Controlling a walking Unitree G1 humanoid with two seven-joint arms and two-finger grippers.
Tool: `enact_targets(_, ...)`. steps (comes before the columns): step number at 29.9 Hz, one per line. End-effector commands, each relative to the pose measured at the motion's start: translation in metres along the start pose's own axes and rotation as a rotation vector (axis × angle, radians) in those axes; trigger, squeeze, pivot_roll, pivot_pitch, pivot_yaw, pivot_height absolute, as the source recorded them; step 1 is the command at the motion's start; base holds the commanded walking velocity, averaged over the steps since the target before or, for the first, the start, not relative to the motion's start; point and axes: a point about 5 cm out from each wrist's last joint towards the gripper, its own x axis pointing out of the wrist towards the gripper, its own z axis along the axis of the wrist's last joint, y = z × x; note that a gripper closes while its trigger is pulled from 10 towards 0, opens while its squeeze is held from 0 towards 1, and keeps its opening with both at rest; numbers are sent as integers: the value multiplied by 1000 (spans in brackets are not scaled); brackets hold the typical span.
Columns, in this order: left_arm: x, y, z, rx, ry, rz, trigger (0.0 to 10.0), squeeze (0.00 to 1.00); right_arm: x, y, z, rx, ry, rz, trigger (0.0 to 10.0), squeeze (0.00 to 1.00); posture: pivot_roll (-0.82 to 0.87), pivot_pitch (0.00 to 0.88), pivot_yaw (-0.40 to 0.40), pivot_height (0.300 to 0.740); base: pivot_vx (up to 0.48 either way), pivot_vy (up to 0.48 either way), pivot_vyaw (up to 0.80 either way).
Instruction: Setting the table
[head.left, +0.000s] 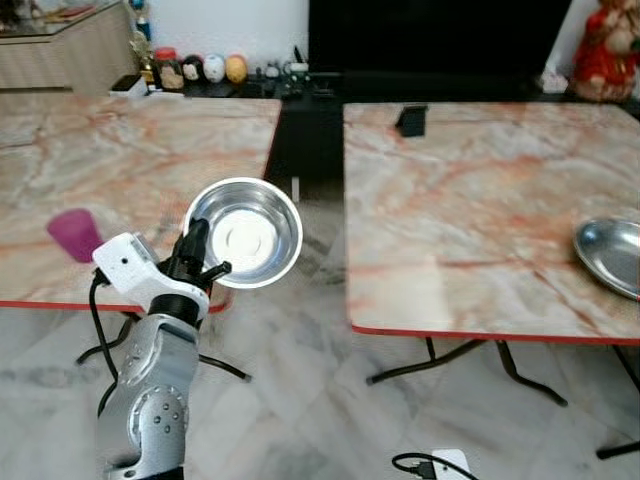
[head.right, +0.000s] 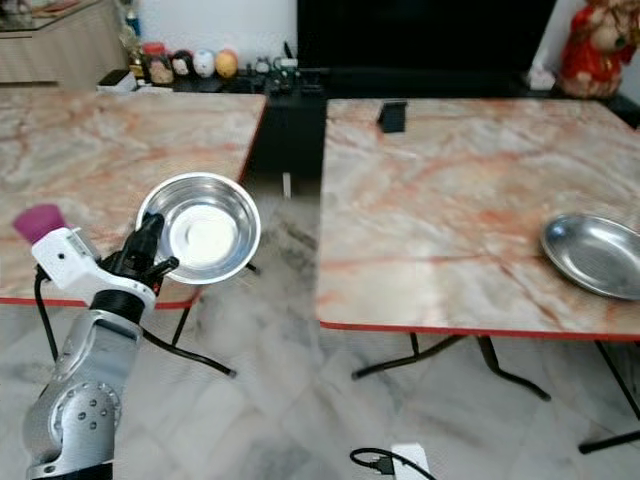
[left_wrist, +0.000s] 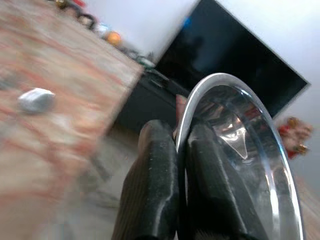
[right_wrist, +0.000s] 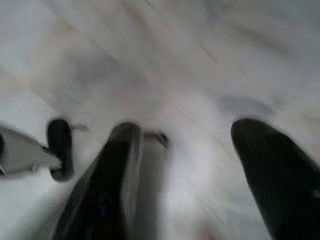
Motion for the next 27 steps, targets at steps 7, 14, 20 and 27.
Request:
enact_targets(7,-1,1,4,-8,-21,6,10000,0,2,4,8,9,-23,8,10000,0,10,0,-6,740,0,-422,0)
enact_targets(14,-1,1,3,-8,-17,5,10000,0,2,4,8,9,-23,8,10000,0,7,0,-4,740,0,-424,0)
enact_targets(20,-1,1,3,-8,-13,4,10000,0,2,4,8,7,-23,7,10000,0,9,0,-3,740,0,-421,0)
enact_targets(27,-3,1,0,11,8,-8,10000,0,2,5,7,-3,-23,10,10000,0,8,0,3,740,0,-422,0)
